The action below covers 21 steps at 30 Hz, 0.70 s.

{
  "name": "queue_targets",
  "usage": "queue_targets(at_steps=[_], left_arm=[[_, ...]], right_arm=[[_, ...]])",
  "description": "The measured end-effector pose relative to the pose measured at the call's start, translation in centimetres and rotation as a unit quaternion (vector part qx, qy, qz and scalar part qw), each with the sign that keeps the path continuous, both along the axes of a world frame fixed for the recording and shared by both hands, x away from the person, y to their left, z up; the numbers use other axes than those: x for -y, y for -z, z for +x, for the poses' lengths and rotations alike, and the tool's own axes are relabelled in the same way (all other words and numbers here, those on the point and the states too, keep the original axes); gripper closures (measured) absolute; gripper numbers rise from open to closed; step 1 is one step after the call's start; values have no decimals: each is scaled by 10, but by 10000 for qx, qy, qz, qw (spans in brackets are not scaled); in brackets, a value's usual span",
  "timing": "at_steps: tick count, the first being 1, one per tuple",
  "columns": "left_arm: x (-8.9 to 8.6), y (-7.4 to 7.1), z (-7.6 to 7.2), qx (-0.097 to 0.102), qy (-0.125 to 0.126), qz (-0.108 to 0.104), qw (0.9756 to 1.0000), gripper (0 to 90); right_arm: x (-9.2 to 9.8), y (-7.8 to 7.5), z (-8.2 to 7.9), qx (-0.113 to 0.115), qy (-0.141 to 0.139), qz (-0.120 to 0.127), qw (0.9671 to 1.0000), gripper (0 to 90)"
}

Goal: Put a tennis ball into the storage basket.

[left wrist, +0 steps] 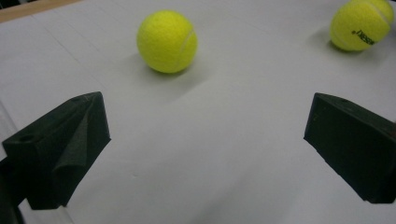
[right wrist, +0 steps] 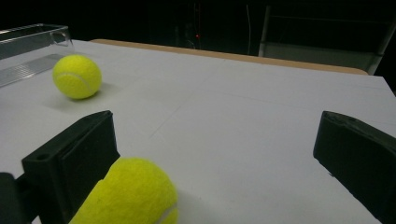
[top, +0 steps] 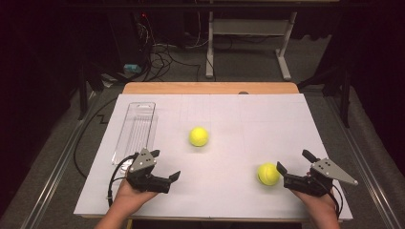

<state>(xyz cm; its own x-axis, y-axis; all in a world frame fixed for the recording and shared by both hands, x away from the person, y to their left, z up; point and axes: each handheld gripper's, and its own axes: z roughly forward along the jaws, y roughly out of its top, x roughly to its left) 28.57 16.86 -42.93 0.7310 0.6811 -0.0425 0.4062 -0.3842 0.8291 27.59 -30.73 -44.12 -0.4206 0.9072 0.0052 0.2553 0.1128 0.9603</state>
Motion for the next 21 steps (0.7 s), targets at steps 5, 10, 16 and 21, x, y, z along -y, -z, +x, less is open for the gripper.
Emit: queue_targets(at_steps=[5, 10, 16, 21], left_arm=[[11, 6, 1, -220, 64, 208, 9995, 8], [19, 12, 3, -402, 129, 493, 9979, 8], [26, 18, 4, -626, 195, 815, 9945, 8], [30, 21, 5, -834, 221, 1052, 9907, 8]], right_arm=[[0, 0, 0, 13, -8, -8, 10000, 0], [-1, 0, 0, 9, -26, -17, 10000, 0], [-2, 2, 0, -2, -45, -76, 10000, 0], [-2, 3, -2, 6, -91, -150, 9998, 0]])
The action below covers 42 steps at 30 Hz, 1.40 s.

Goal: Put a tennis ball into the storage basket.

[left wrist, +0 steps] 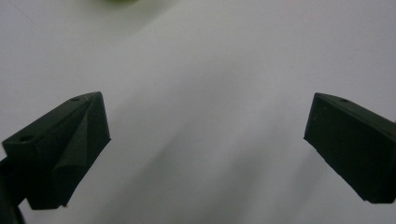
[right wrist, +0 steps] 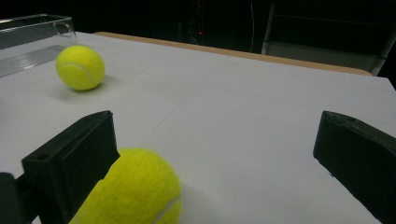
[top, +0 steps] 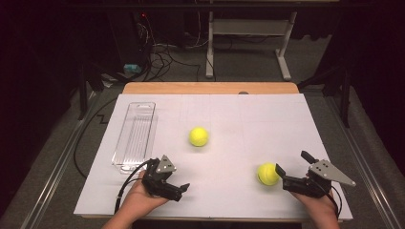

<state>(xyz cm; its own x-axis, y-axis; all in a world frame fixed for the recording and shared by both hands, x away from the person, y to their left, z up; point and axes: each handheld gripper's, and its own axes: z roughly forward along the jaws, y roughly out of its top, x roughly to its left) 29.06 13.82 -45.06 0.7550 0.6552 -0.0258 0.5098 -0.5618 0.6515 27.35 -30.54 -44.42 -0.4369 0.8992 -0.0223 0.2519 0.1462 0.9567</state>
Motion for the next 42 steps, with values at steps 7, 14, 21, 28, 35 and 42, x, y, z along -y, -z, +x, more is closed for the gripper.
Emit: queue_targets(at_steps=[7, 14, 21, 28, 35, 42], left_arm=[[6, 4, 1, -272, -26, 244, 9993, 8], [16, 7, 3, -652, 35, 621, 9959, 8], [27, -3, 15, -819, -79, 495, 9954, 6], [42, -12, 43, -1057, -186, 493, 9930, 6], [49, -19, 68, -1084, -403, 513, 9920, 6], [53, -23, 95, -1049, -607, 474, 9915, 6]], right_arm=[[3, 0, -6, 42, -34, -35, 10000, 0], [5, -2, -8, 94, -37, 10, 9999, 0], [6, -3, -8, 92, -50, 69, 9999, 0], [7, -3, -8, 90, -63, 109, 9999, 0], [7, -3, -8, 84, -66, 127, 9999, 0], [6, -2, -8, 74, -86, 124, 9999, 0]])
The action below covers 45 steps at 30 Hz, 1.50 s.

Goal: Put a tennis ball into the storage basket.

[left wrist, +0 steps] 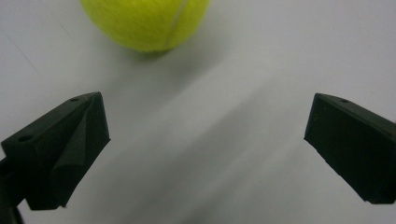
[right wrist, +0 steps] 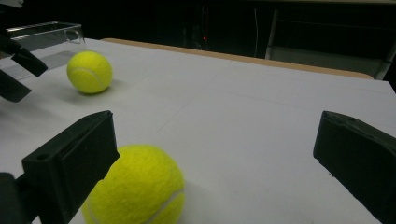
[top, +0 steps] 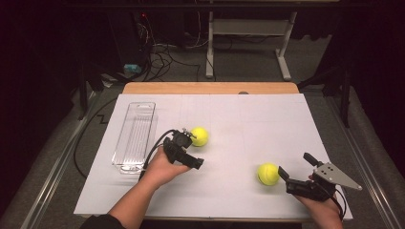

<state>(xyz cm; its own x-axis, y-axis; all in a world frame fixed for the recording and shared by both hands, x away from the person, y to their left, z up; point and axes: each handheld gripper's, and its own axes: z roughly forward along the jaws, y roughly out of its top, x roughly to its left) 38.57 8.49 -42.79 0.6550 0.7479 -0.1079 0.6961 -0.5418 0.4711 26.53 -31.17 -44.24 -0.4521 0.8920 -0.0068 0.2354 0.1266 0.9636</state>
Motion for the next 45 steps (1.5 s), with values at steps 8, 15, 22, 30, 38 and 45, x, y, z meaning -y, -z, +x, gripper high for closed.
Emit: queue_targets(at_steps=[8, 15, 22, 30, 38, 45], left_arm=[[8, 2, 24, 125, -105, 156, 9997, 5], [16, 2, 44, 133, -175, 121, 9997, 25], [21, 5, 57, 82, -307, 43, 9995, 129], [22, 8, 58, 83, -337, -3, 9994, 252], [21, 6, 56, 55, -311, 55, 9995, 260], [22, 2, 49, 49, -186, 125, 9997, 261]], right_arm=[[0, 0, 1, -5, -7, -10, 10000, 0], [-1, 1, 1, -4, -40, -31, 10000, 0], [0, 2, 1, -8, -54, -31, 10000, 0], [0, 2, 1, -2, -53, -36, 10000, 0], [0, 1, 1, -1, -47, -21, 10000, 0], [0, 1, 0, -10, -37, -1, 10000, 0]])
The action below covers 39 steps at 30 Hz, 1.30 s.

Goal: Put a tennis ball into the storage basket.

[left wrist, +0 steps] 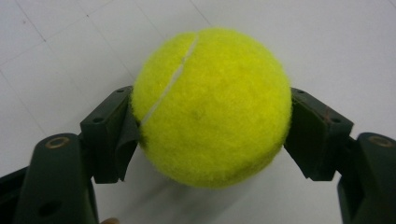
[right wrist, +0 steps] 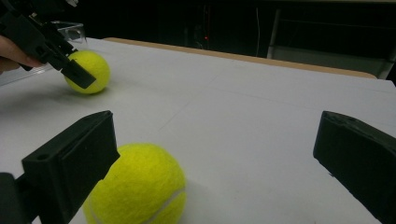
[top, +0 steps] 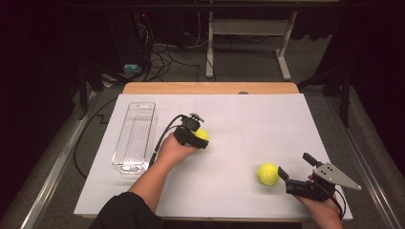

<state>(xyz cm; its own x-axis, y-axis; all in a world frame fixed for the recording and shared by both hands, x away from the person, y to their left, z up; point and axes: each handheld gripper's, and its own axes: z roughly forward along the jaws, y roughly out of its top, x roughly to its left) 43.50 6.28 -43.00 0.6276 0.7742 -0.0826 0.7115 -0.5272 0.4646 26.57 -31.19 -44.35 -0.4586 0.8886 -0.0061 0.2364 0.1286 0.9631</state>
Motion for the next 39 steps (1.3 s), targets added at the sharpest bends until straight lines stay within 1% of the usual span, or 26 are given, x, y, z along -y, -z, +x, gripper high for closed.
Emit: queue_targets(at_steps=[5, 8, 9, 13, 15, 17, 18, 20, 23, 24, 28, 29, 30, 31, 33, 34, 35, 36, 37, 39], left_arm=[[-1, -7, -10, -32, 148, 90, 9998, 261], [-3, -10, -17, -101, 246, 221, 9994, 261], [-4, -11, -20, -107, 244, 213, 9994, 261], [-10, -18, -29, -245, 315, 204, 9990, 261], [-13, -21, -34, -359, 365, 210, 9985, 261], [-15, -23, -39, -431, 397, 250, 9980, 261], [-16, -24, -41, -422, 411, 282, 9979, 261], [-18, -25, -45, -514, 435, 292, 9973, 261], [-19, -27, -50, -616, 481, 376, 9962, 261], [-19, -28, -52, -632, 528, 479, 9954, 261], [-21, -28, -57, -781, 608, 628, 9931, 261], [-21, -28, -58, -837, 620, 689, 9922, 260], [-22, -27, -58, -854, 620, 712, 9919, 260], [-23, -28, -59, -920, 652, 764, 9907, 261], [-23, -27, -60, -981, 658, 822, 9896, 260], [-23, -27, -60, -1046, 691, 837, 9886, 260], [-23, -27, -61, -1098, 721, 907, 9872, 260], [-22, -27, -62, -1120, 745, 965, 9862, 260], [-21, -27, -63, -1122, 742, 997, 9859, 260], [-20, -27, -64, -1169, 784, 1117, 9837, 260]], right_arm=[[0, 0, 0, 6, -8, -7, 10000, 0], [0, -1, -1, 4, -7, 0, 10000, 0], [0, -1, -1, 6, -1, -11, 10000, 0], [-1, -1, -1, 18, -6, -16, 10000, 0], [-1, -1, -1, 15, -9, -11, 10000, 0], [-1, -1, -1, 14, -14, -12, 10000, 0], [-1, -1, -1, 14, -14, -13, 10000, 0], [-1, -1, -1, 16, -18, -7, 10000, 0], [-1, -2, -2, 23, -15, -9, 10000, 0], [-1, -2, -2, 24, -17, -8, 10000, 0], [-2, -2, -2, 29, -39, -12, 10000, 0], [-2, -2, -2, 38, -42, -22, 10000, 0], [-2, -2, -2, 39, -44, -19, 10000, 0], [-2, -2, -2, 42, -45, -19, 10000, 0], [-2, -2, -2, 32, -43, -16, 10000, 0], [-2, -2, -2, 14, -36, -5, 10000, 0], [-2, -2, -2, 13, -36, -3, 10000, 0], [-2, -2, -2, 12, -37, -3, 10000, 0], [-2, -2, -2, 14, -39, -2, 10000, 0], [-2, -1, -2, 25, -46, -18, 10000, 0]])
